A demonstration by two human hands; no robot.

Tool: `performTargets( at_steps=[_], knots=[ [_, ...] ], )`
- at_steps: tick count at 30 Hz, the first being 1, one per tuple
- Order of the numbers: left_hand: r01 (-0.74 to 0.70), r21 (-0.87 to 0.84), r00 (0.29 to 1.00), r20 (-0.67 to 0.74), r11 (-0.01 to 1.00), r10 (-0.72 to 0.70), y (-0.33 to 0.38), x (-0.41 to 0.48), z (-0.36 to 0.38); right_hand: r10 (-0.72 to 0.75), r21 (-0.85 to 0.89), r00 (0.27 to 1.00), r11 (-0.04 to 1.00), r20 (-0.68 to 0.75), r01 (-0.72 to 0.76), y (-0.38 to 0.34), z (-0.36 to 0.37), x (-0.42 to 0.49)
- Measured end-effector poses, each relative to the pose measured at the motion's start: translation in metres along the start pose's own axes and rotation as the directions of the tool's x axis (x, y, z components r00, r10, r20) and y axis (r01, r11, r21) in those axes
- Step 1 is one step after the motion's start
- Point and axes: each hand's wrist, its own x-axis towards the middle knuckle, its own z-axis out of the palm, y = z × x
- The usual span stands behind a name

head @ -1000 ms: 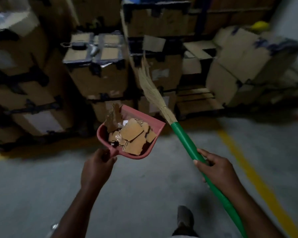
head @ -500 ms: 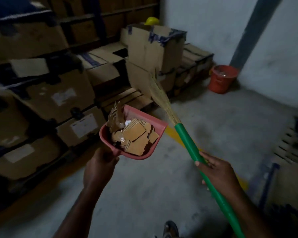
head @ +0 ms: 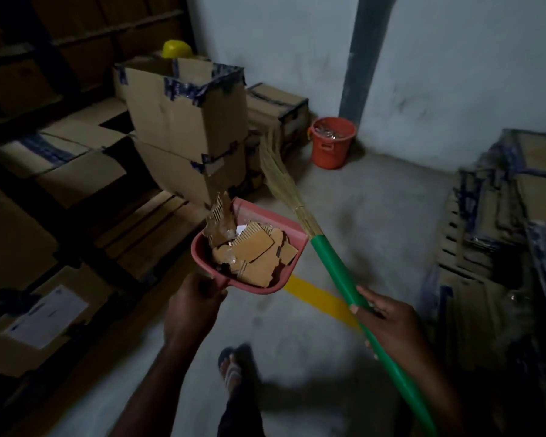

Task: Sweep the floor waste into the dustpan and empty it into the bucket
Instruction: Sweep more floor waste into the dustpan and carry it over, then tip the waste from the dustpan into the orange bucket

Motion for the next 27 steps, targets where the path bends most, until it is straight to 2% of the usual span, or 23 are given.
performTargets(
  at_steps=[6,10,15,19,21,27],
  knots=[
    [-0.043,-0.052,0.999,0.029,0.998,0.045,0.046,0.127,0.039,0.047,-0.053,0.998,0.997,-0.052,-0.05,-0.019,0.008,0.114],
    [-0.063,-0.092,0.988,0.132,0.994,0.075,0.087,0.224,0.055,0.106,-0.039,0.991,0.993,-0.085,-0.109,-0.04,0.015,0.2],
    [-0.145,-0.063,0.96,0.232,0.987,0.156,0.154,0.337,0.081,0.151,-0.005,0.974,0.988,-0.17,-0.155,-0.064,0.015,0.299],
    [-0.168,-0.035,0.949,0.265,0.985,0.171,0.204,0.409,0.122,0.28,0.169,0.933,0.955,-0.226,-0.246,-0.073,0.006,0.366],
    [-0.196,-0.039,0.933,0.301,0.98,0.199,0.228,0.447,0.15,0.306,0.24,0.916,0.939,-0.259,-0.246,-0.075,-0.002,0.404],
    [-0.154,-0.077,0.93,0.326,0.985,0.171,0.303,0.564,0.247,0.362,0.286,0.883,0.917,-0.297,-0.279,-0.074,-0.04,0.564]
  ],
)
